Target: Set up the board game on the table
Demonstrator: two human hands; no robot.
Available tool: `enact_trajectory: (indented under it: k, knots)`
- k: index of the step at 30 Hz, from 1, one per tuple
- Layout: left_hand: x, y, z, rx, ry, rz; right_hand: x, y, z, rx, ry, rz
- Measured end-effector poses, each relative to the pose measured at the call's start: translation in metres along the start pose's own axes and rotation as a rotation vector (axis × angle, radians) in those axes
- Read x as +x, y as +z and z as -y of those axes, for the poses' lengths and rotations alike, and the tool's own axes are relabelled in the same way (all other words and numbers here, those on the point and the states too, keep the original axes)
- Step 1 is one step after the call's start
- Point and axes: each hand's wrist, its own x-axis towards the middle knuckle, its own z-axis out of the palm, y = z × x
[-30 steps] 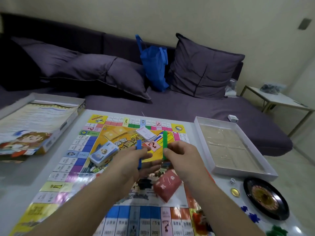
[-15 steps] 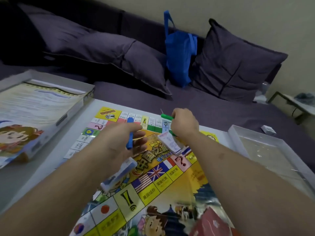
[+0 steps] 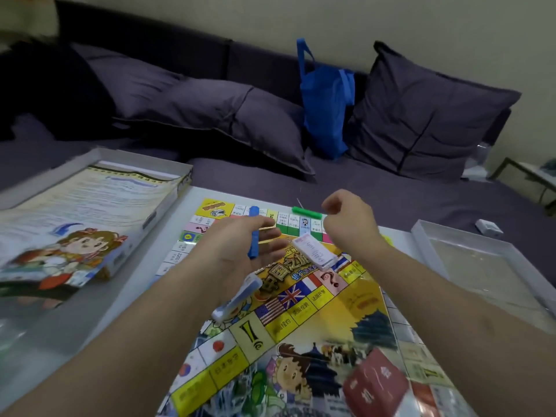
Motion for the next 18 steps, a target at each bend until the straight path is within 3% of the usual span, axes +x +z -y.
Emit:
enact_trajectory:
  k: [5,7,12,15,18]
  knots:
    - [-0.054,-0.009,-0.002,-0.016,0.035,0.076,-0.108,-0.016,0.067,0.486,-0.069,0.316]
    - [-0.074,-0.024,0.004,-0.095,0.024,0.098,-0.140,-0.013,0.088,0.622,-0.051,0.370]
    - [-0.121,-0.066,0.014,-0.188,-0.008,0.070,-0.191,0.009,0.119,0.659,0.029,0.357]
    - [-0.143,-0.092,0.014,-0.090,0.005,0.063,-0.216,0.025,0.138,0.631,0.041,0.385]
    - [-0.151,-0.121,0.003,0.071,0.007,-0.185,-0.228,0.050,0.158,0.564,0.067,0.418]
